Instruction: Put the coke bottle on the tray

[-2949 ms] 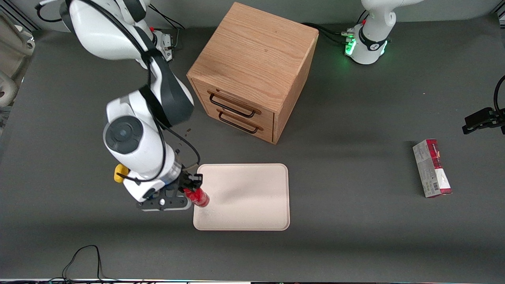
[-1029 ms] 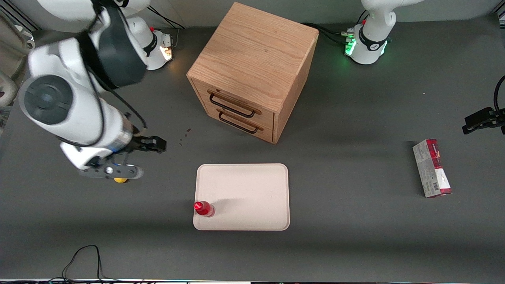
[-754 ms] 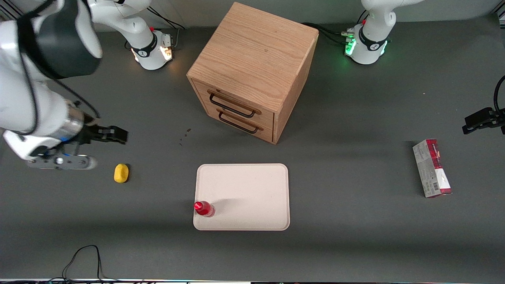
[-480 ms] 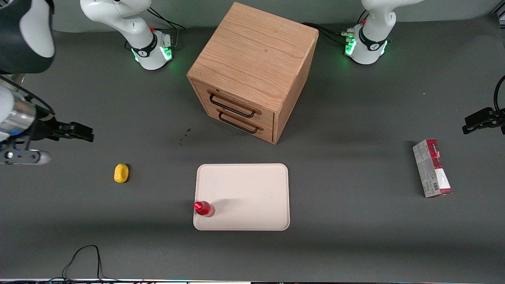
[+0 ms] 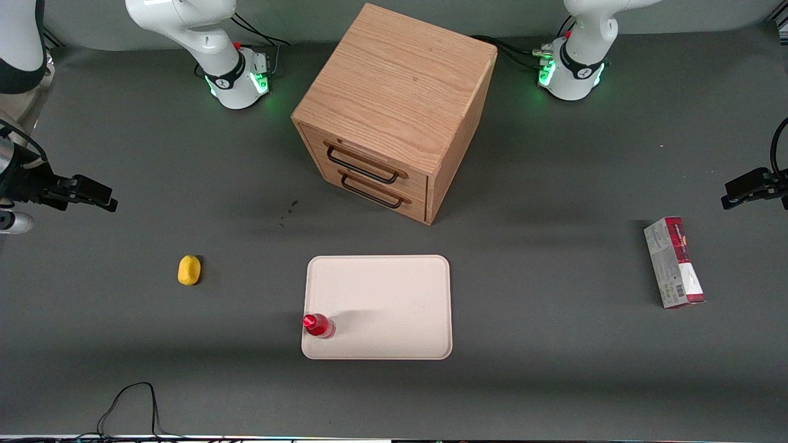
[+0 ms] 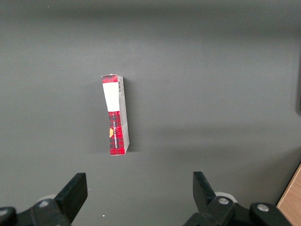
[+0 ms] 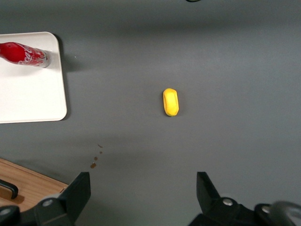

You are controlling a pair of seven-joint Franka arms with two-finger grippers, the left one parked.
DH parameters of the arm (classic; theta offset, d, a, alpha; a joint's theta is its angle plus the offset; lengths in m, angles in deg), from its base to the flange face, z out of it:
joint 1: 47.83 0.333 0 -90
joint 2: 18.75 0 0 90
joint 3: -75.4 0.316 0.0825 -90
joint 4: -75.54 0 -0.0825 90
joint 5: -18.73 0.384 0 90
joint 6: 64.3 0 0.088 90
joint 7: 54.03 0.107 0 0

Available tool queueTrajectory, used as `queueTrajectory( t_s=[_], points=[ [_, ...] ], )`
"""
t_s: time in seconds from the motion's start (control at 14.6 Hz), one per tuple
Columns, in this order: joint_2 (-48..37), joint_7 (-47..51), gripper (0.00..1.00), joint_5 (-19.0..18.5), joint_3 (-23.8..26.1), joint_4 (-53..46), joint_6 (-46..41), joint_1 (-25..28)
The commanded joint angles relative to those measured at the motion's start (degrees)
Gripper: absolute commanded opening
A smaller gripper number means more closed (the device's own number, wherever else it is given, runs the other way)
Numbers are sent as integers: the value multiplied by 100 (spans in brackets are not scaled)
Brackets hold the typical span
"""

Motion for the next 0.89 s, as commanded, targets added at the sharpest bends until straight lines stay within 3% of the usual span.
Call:
queueTrajectory(
  t_s=[0.0,0.21,0.82],
  points=[
    [-210,-82,100,-5,111,100,-198,-146],
    [-193,-29,100,-5,93,-41,-709,-173],
    [-184,147,100,-14,67,-94,-754,-103]
  ],
)
